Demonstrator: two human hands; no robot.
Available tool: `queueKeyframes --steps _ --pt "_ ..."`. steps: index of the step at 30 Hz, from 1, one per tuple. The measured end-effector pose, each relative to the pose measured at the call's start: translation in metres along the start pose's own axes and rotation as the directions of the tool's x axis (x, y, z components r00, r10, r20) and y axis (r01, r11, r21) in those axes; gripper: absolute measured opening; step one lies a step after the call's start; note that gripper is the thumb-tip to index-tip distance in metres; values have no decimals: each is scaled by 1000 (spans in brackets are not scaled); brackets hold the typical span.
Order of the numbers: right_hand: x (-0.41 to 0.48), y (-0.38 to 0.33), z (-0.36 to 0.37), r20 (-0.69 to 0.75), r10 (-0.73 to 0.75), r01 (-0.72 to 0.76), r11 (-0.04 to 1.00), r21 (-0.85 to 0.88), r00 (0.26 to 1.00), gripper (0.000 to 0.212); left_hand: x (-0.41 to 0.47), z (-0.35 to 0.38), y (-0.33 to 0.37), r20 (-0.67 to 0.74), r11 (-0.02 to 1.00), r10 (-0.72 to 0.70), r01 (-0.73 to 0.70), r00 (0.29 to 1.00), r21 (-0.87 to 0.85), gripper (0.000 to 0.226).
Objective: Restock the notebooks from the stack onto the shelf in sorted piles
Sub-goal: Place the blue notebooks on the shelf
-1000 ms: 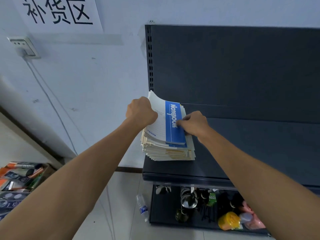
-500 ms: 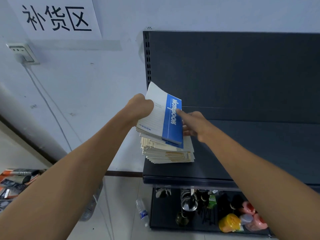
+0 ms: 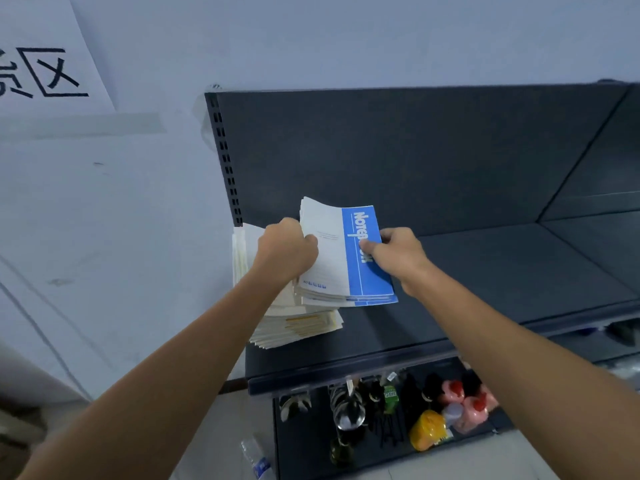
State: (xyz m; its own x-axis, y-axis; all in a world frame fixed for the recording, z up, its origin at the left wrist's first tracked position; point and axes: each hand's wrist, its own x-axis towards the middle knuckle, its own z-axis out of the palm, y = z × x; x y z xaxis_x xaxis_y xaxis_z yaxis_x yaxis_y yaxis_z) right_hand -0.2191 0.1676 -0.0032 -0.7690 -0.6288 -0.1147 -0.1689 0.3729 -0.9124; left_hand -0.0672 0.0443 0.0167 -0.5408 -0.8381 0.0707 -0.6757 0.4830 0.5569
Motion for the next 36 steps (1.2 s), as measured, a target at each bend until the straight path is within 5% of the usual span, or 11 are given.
queueKeyframes --steps 13,24,36 --pt "11 78 -195 -201 62 -71 997 -39 978 9 -10 106 173 202 985 172 -163 964 -59 28" --pt "25 160 -378 -329 65 -121 981 -152 942 19 -38 231 340 213 965 263 -256 941 -63 25" --pt "68 214 -486 -450 139 -234 958 -164 882 20 -13 317 451 258 919 385 -395 886 -13 32"
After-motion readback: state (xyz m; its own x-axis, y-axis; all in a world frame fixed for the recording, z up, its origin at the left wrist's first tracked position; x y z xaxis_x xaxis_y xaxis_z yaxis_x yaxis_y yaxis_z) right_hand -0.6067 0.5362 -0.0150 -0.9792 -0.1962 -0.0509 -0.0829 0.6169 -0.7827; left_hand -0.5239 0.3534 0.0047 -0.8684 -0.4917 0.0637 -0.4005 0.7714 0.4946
